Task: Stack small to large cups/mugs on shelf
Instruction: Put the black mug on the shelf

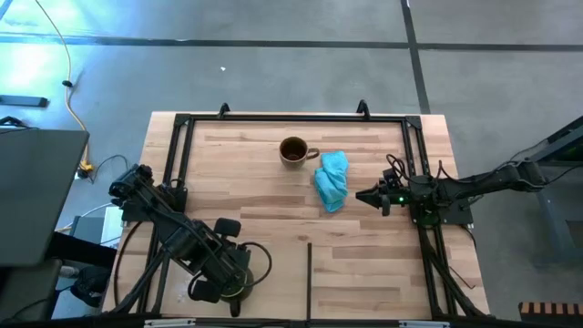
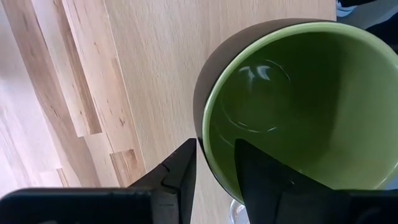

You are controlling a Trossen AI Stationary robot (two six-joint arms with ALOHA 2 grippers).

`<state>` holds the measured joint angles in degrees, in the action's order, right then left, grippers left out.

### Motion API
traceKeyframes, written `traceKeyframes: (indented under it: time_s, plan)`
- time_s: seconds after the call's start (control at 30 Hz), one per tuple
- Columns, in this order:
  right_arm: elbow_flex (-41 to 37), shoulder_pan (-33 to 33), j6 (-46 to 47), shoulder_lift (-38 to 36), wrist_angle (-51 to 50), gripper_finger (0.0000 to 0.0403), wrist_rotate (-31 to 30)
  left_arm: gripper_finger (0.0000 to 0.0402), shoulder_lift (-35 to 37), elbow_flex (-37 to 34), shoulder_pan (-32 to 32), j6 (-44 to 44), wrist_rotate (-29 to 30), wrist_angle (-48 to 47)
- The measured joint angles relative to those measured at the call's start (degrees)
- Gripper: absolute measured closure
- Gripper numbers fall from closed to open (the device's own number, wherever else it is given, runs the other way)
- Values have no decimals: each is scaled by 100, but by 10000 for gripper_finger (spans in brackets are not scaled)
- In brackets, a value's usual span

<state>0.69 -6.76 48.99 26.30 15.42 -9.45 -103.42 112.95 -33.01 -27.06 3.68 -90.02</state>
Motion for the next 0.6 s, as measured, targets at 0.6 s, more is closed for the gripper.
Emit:
traceKeyframes:
  time_s: [0.6]
  plan:
    - [0, 0, 46, -2, 0, 322, -9, 305, 0, 0, 0, 328, 136, 0]
